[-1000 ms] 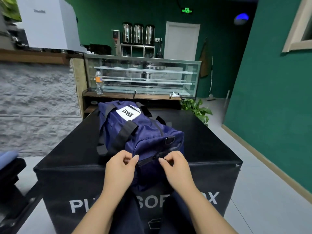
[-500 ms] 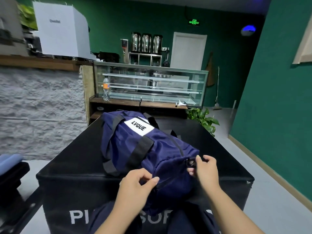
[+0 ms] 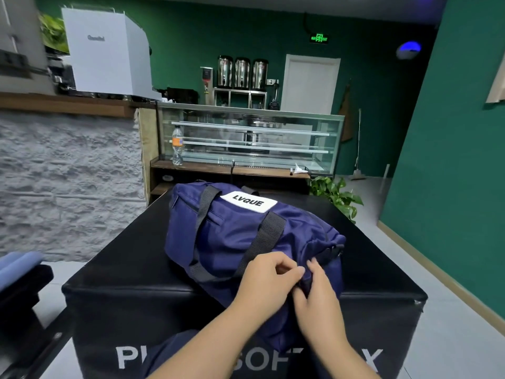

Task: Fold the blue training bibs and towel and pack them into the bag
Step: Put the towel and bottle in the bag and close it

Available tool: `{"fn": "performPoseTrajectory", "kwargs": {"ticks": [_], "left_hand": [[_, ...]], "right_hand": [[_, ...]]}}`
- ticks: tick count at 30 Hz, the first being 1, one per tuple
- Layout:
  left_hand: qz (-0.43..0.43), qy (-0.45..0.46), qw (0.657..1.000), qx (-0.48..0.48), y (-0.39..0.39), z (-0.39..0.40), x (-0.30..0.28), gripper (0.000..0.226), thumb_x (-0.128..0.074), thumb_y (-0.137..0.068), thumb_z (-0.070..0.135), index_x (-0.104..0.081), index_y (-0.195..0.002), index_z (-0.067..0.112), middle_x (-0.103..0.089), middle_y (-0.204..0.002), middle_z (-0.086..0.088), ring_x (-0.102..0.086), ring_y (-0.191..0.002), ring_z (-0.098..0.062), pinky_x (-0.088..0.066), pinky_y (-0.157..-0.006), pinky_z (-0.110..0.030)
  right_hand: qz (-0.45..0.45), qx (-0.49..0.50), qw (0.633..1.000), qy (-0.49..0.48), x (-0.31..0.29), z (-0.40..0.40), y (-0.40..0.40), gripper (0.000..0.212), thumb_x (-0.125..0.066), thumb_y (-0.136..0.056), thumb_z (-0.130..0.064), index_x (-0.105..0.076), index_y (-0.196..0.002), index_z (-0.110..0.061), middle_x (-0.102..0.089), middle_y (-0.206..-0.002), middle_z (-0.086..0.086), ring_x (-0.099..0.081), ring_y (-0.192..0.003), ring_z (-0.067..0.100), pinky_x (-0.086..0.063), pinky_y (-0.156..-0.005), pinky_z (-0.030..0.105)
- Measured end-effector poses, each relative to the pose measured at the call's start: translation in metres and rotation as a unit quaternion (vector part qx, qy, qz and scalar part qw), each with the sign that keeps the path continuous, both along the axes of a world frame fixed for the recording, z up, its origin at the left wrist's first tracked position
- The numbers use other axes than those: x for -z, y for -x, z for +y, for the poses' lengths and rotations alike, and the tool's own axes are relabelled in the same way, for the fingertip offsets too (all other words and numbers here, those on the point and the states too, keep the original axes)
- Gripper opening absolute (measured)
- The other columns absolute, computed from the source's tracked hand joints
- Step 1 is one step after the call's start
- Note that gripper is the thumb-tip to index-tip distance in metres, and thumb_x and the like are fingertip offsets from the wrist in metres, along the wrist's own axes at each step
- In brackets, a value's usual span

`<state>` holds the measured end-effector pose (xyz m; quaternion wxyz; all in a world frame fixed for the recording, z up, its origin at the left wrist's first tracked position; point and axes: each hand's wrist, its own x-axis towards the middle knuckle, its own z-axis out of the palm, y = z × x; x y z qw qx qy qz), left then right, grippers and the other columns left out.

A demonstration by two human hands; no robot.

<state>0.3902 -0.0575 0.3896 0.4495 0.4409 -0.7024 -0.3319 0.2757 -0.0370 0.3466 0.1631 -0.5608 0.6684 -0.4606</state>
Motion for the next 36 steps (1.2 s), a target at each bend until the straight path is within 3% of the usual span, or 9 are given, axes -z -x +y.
{"fn": "performPoseTrajectory", "kwargs": {"ticks": [3, 5, 10, 15, 19, 24, 28, 32, 36], "left_hand": [[-0.031, 0.039, 0.999, -0.014, -0.009, -0.005, 0.001, 0.017, -0.062, -0.088, 0.016, -0.065, -0.08, 0.031, -0.067, -0.083, 0.013, -0.06, -0.078, 0.002, -0.044, -0.072, -0.011], [-0.022, 0.047, 0.998, -0.029, -0.02, -0.008, 0.002, 0.022, -0.061, -0.089, 0.015, -0.061, -0.082, 0.037, -0.066, -0.087, 0.014, -0.059, -0.08, 0.004, -0.041, -0.069, -0.008], [-0.029, 0.076, 0.994, -0.071, -0.05, -0.023, 0.005, 0.024, -0.063, -0.087, 0.009, -0.061, -0.086, 0.033, -0.064, -0.093, 0.011, -0.058, -0.087, 0.003, -0.039, -0.076, -0.007], [-0.096, 0.044, 0.989, -0.104, -0.07, -0.046, 0.015, 0.02, -0.06, -0.088, 0.012, -0.059, -0.097, 0.029, -0.056, -0.103, 0.011, -0.055, -0.096, -0.006, -0.036, -0.085, -0.013], [-0.111, 0.038, 0.984, -0.134, -0.077, -0.071, 0.029, 0.027, -0.063, -0.085, 0.012, -0.059, -0.11, 0.022, -0.054, -0.112, 0.005, -0.054, -0.105, -0.012, -0.042, -0.095, -0.027], [-0.046, 0.099, 0.951, -0.289, -0.08, -0.098, 0.019, 0.041, -0.066, -0.083, 0.008, -0.05, -0.12, 0.005, -0.043, -0.123, -0.012, -0.044, -0.114, -0.026, -0.032, -0.094, -0.026], [0.041, 0.067, 0.95, -0.301, -0.09, -0.109, 0.013, 0.062, -0.057, -0.093, 0.012, -0.023, -0.144, 0.003, -0.023, -0.148, -0.017, -0.029, -0.135, -0.03, -0.025, -0.109, -0.035], [0.011, 0.022, 0.973, -0.229, -0.105, -0.124, 0.005, 0.059, -0.045, -0.1, 0.023, -0.017, -0.151, 0.012, -0.029, -0.151, -0.008, -0.03, -0.138, -0.019, -0.022, -0.106, -0.024], [-0.103, 0.06, 0.97, -0.213, -0.125, -0.134, 0.001, 0.047, -0.043, -0.1, 0.019, -0.035, -0.146, 0.026, -0.045, -0.134, -0.01, -0.042, -0.124, -0.028, -0.03, -0.107, -0.037]], "right_hand": [[0.07, 0.005, 0.997, 0.009, -0.003, -0.006, 0.015, 0.031, -0.052, -0.094, -0.017, -0.055, -0.123, -0.026, -0.063, -0.124, -0.007, -0.057, -0.114, 0.022, -0.042, -0.081, 0.027], [0.1, 0.013, 0.995, 0.022, -0.009, -0.011, 0.023, 0.008, -0.052, -0.093, -0.015, -0.055, -0.097, -0.022, -0.068, -0.101, -0.001, -0.06, -0.094, 0.03, -0.046, -0.073, 0.034], [0.114, 0.069, 0.99, 0.042, -0.03, -0.04, 0.057, 0.014, -0.054, -0.091, -0.014, -0.046, -0.081, -0.019, -0.059, -0.077, 0.003, -0.052, -0.072, 0.031, -0.043, -0.064, 0.037], [-0.061, 0.218, 0.974, -0.009, -0.046, -0.108, 0.127, 0.009, -0.065, -0.084, -0.013, -0.06, -0.077, -0.012, -0.067, -0.091, 0.019, -0.062, -0.091, 0.038, -0.047, -0.078, 0.039], [-0.156, 0.268, 0.949, -0.061, -0.028, -0.134, 0.138, 0.033, -0.067, -0.086, -0.015, -0.062, -0.111, 0.005, -0.062, -0.113, 0.027, -0.058, -0.108, 0.042, -0.045, -0.09, 0.043], [-0.228, 0.269, 0.932, 0.083, -0.005, -0.111, 0.101, 0.048, -0.072, -0.072, -0.019, -0.052, -0.11, 0.003, -0.057, -0.114, 0.017, -0.055, -0.106, 0.037, -0.048, -0.09, 0.043], [-0.176, 0.248, 0.928, 0.217, 0.005, -0.076, 0.05, 0.04, -0.069, -0.079, -0.006, -0.046, -0.111, -0.001, -0.036, -0.113, 0.004, -0.044, -0.105, 0.03, -0.04, -0.095, 0.042], [-0.007, 0.094, 0.928, 0.36, 0.008, -0.062, -0.026, 0.03, -0.058, -0.076, -0.028, -0.044, -0.102, -0.021, -0.032, -0.102, -0.018, -0.042, -0.096, 0.015, -0.034, -0.089, 0.027], [-0.017, -0.139, 0.971, 0.194, 0.001, -0.077, -0.078, 0.025, -0.062, -0.084, -0.036, -0.046, -0.102, -0.031, -0.042, -0.096, -0.019, -0.046, -0.088, 0.0, -0.039, -0.083, 0.018]]}}
